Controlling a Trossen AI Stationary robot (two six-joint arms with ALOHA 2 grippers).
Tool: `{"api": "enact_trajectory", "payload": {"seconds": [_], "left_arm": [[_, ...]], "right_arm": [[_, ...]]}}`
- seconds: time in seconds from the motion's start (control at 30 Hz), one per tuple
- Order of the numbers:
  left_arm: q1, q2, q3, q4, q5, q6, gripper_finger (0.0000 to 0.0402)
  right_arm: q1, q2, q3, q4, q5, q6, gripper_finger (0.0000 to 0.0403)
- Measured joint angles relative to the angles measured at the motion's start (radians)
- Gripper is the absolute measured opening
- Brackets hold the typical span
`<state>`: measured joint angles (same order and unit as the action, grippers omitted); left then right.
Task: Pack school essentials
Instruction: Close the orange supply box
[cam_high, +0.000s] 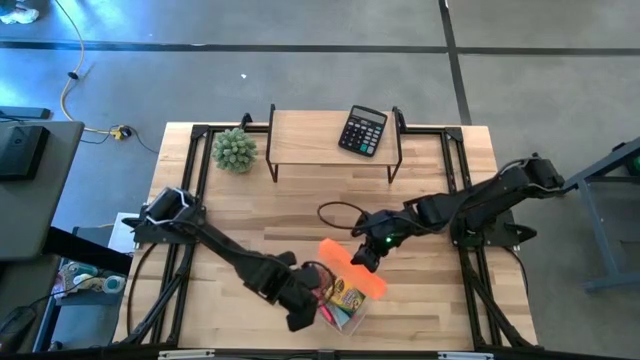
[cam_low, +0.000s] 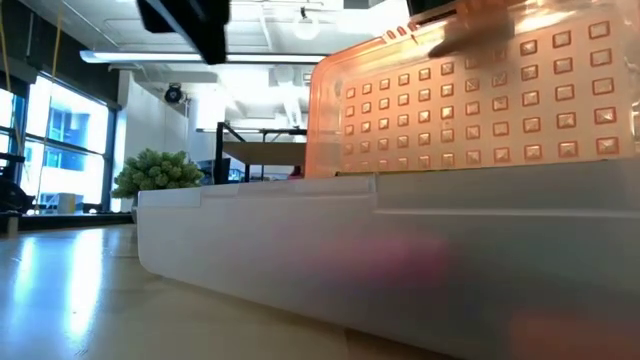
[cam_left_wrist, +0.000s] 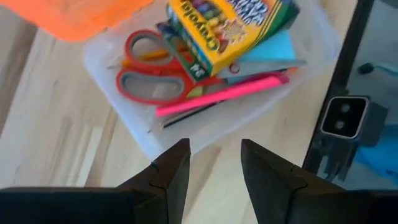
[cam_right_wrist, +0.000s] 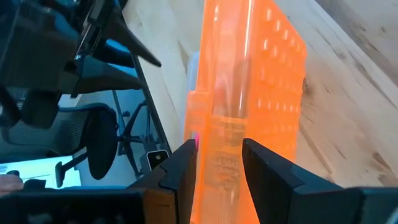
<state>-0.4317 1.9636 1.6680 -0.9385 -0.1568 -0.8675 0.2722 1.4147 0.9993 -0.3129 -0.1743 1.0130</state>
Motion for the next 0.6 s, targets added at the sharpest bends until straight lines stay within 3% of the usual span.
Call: {"api": "enact_trajectory", "payload": {"seconds": [0.3,0.6], "left_arm": [[-0.052,0.000,-0.015,-0.036,0.005,-0.099,0.0133],[-0.095,0.002,-0.168,0.143,0.032,-0.180,0.0133]], "right_arm": [[0.031,0.000,0.000,0.012,0.045,0.019,0.0122],[0.032,0.000,0.000,0.012,0.052,0.019,0.0122]]}}
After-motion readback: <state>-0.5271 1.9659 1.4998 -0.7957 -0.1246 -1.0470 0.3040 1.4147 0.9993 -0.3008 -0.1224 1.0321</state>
